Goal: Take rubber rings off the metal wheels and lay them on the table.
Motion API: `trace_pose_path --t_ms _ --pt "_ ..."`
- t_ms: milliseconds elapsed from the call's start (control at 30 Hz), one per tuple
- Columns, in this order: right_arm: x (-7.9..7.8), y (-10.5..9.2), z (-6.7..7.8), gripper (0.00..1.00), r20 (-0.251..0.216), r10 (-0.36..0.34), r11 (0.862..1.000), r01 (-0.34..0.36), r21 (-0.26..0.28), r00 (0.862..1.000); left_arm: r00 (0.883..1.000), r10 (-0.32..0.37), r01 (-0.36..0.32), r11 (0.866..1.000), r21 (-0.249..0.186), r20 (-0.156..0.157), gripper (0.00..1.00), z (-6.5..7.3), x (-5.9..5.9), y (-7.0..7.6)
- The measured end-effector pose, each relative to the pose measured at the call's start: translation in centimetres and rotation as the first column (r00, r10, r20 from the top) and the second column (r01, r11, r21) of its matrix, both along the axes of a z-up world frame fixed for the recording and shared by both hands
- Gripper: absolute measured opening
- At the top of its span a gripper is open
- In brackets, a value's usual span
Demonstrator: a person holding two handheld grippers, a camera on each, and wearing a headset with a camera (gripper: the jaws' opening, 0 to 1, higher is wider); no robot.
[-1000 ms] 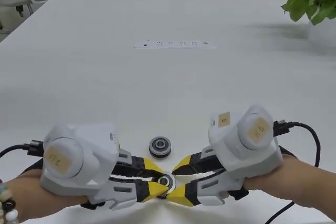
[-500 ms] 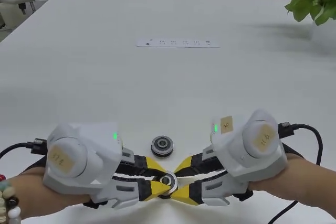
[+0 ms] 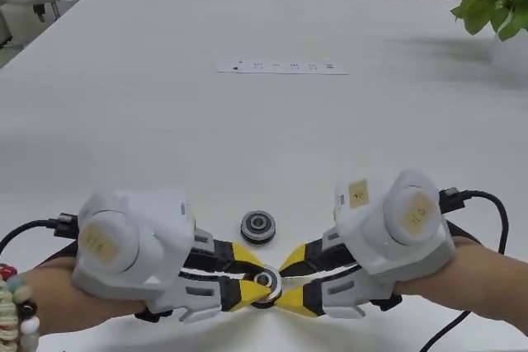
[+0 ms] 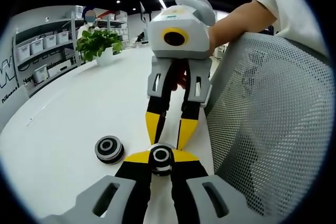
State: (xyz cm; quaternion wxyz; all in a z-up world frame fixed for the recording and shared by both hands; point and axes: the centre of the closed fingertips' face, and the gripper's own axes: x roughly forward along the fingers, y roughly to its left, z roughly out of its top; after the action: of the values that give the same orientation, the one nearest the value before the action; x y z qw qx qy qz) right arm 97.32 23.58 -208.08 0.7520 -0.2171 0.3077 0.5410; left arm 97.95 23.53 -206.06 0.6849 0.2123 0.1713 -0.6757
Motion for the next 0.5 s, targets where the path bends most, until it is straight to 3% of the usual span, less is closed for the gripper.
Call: trace_pose_path --t_ms 333,367,400,433,500 --pt "0.07 -0.04 -0.05 0.14 -0.013 0.013 0.999 -0.014 -0.029 1.0 1.0 0.002 -0.002 1.0 -0.01 -0.001 0.08 -0.02 0.06 -0.02" --pt "0.23 -0.03 -0.13 0.12 -0.015 0.006 0.999 -0.006 -0.037 1.0 1.0 0.003 -0.003 1.0 -0.009 -0.001 0.08 -0.02 0.07 0.0" --pt "-0.26 -0.52 -0.66 0.07 -0.036 0.035 0.995 -0.038 -0.087 0.999 1.0 0.004 -0.004 1.0 -0.009 -0.001 0.08 -0.02 0.1 0.01" --pt "0.22 -0.36 -0.54 0.02 0.001 0.034 0.996 -0.034 -0.083 0.999 1.0 0.004 -0.004 1.0 -0.009 -0.003 0.08 -0.03 0.12 0.03" --pt "0.2 -0.4 -0.46 0.01 -0.027 -0.008 0.998 0.006 -0.067 1.0 1.0 0.003 -0.003 1.0 -0.009 -0.002 0.08 -0.06 0.17 0.03"
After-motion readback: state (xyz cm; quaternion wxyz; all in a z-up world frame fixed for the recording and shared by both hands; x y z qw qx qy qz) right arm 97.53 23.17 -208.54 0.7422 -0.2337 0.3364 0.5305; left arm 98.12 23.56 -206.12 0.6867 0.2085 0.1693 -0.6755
